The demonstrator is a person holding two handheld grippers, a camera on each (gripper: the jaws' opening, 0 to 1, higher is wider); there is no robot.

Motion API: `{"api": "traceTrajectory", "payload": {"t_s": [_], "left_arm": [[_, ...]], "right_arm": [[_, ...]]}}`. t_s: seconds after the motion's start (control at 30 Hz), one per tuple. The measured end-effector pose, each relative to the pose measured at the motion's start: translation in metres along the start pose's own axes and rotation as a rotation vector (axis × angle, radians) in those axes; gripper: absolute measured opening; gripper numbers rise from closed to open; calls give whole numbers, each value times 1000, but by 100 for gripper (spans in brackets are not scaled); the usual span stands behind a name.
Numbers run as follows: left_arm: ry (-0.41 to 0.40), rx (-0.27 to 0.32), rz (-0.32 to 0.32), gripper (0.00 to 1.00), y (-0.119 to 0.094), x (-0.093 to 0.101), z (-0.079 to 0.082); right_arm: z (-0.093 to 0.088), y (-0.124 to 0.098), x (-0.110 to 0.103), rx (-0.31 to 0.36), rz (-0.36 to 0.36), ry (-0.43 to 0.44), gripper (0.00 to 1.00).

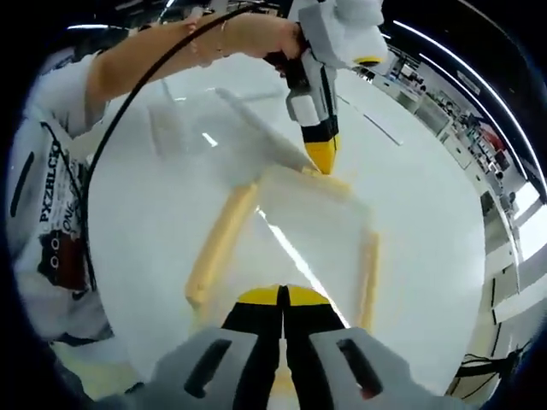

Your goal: Snap each plastic latch of the storage box into its locked position after aligning the lid with the box until every specified latch is closed and the lid sits flush.

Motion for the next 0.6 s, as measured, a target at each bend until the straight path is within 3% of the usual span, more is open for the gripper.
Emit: {"api": "traceTrajectory", "payload": {"t_s": [0.17, 0.27, 0.37, 0.6], "left_arm": [[28, -4, 30, 0, -2, 0, -7], [75, -23, 80, 0, -1, -4, -13], [82, -11, 85, 0, -2, -4, -12], [138, -8, 125, 0, -7, 3, -12]], "right_arm": [[5, 1, 3, -24, 52, -18, 0], [6, 2, 4, -35, 84, -57, 0], [9, 3, 1, -54, 97, -110, 0], [11, 3, 0, -53, 118, -132, 0]]}}
Point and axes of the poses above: the point that each gripper's makers call its tool centre point, and the gripper's own axes: y roughly forward along the fingers, x roughly to its right, z roughly out of its top, the point moved 10 cm from there along -y, roughly backward along the fingers, and after that the axes turned 14 degrees about z, right-handed, at the moved point
